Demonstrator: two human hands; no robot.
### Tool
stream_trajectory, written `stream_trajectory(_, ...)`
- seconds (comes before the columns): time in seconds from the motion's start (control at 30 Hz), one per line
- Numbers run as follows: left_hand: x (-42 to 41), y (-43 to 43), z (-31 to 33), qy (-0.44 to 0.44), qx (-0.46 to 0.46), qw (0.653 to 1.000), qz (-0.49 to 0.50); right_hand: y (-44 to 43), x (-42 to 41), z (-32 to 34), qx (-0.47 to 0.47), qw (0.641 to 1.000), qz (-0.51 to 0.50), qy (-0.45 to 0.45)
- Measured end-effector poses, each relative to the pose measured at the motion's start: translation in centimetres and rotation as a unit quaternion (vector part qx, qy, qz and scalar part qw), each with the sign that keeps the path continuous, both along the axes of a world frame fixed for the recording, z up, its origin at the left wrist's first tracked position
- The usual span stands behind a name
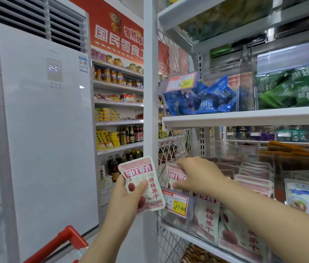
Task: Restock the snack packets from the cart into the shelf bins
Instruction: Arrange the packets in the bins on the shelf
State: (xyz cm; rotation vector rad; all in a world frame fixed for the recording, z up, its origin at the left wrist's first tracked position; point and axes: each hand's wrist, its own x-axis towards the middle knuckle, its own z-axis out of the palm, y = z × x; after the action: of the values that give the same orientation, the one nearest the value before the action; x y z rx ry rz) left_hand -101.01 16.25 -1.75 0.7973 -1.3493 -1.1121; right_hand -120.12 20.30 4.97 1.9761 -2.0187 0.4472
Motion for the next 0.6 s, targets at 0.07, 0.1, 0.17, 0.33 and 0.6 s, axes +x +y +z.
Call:
stream_trajectory(0.07, 0.3, 0.0, -0.2, 0.003, 0.0, 1.0, -0.002, -0.4, 0.6, -0.3, 0.006, 0.999, -0.008, 0.038)
stream_trajectory(0.1, 0.4, 0.1, -0.3, 0.005, 0.002, 1.0, -0.006, -0.7, 0.8, -0.6, 0.019, 0.998, -0.013, 0.053)
stream_trajectory(0.17, 0.6, 0.1, -0.5, 0.004, 0.007, 1.0, -0.01, -1.0, 1.1, -1.0, 0.063, 0.995, -0.008, 0.072)
stream_trajectory(0.33, 1.0, 0.3, -0.3, -0.013, -0.001, 0.999, -0.03, -0.1, 0.1, 0.1, 0.11, 0.992, 0.054, -0.009)
stream_trajectory(0.6, -1.7, 1.7, 3.2, -0.119, -0.133, 0.972, -0.154, 4.4, -0.7, 3.4, 0.018, 0.911, 0.227, -0.345)
